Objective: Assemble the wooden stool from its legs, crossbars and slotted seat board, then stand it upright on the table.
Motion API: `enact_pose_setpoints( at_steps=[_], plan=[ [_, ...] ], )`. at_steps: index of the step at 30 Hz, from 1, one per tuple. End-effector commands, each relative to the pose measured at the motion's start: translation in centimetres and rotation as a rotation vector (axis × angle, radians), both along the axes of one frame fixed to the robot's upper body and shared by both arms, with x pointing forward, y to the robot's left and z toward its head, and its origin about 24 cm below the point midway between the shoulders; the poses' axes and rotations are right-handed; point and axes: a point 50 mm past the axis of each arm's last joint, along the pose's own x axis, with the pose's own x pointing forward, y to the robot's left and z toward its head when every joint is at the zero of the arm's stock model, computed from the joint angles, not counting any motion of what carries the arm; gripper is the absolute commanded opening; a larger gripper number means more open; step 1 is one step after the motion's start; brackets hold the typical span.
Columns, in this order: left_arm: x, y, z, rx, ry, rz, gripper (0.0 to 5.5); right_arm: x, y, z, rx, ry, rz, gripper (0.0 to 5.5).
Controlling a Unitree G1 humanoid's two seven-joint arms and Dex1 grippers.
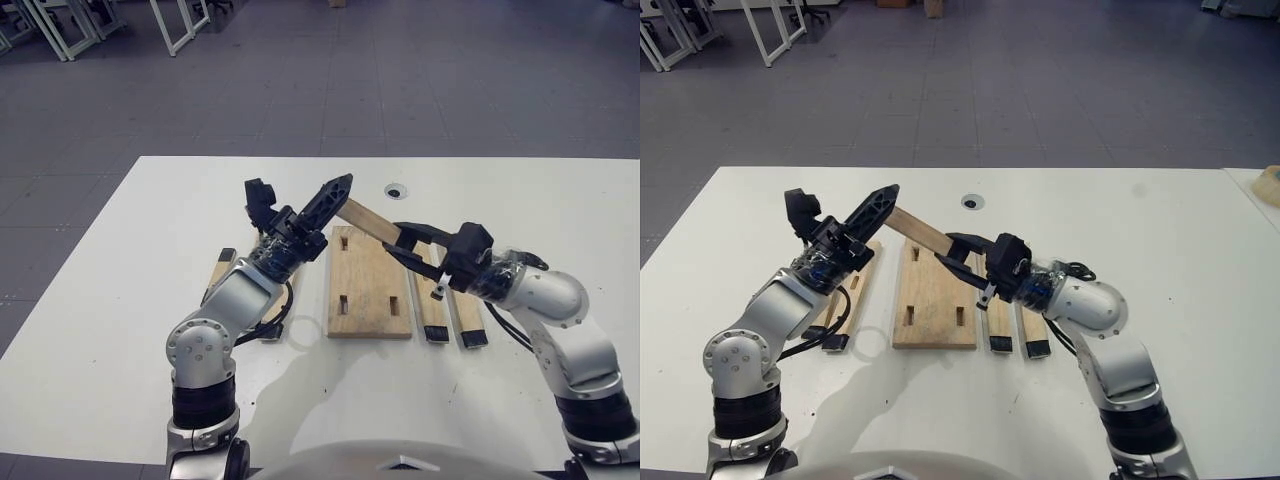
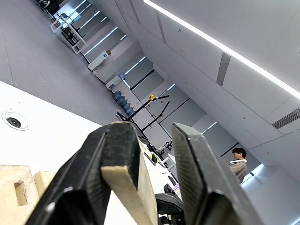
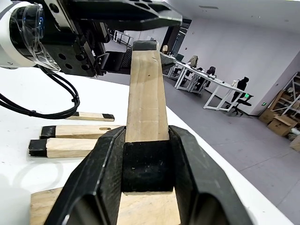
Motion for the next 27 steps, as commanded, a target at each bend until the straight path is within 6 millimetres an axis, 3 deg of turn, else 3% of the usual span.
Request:
enact_pose_setpoints(
  at_steps=[1,6,13,19,21,23,27],
  plan=[
    [0.0,-0.2,0.1,-0.005,0.004,-0.009,1.36,0.2,-0.2,-0.5,-0.035,0.002,-0.030,1.30],
    [-0.1,-0.2,-0.3,-0.037,0.039,-0.027,0.52,0.4,-0.1,-0.3,-0.028,-0.017,-0.040,1.30],
    [0.4,0.5,-0.6,-0.035,0.071,0.006,0.43,0.4,-0.1,-0.3,-0.047,-0.042,-0.040,1.30],
    [1.2,1.9,-0.5,-0.016,0.068,0.074,0.43,0.4,-0.5,-0.9,-0.093,-0.033,-0.047,2.59],
    [1.7,3.6,-0.2,0.020,0.050,0.158,0.43,0.4,-0.9,-1.4,-0.130,-0.033,-0.063,2.64],
    [2.3,6.0,-0.1,0.146,0.031,0.300,0.43,0.3,-1.4,-2.1,-0.158,-0.017,-0.080,2.64],
    [2.5,10.4,-1.2,0.663,0.028,0.627,0.43,0.6,-2.4,-3.4,-0.188,0.027,-0.152,2.64]
  ],
)
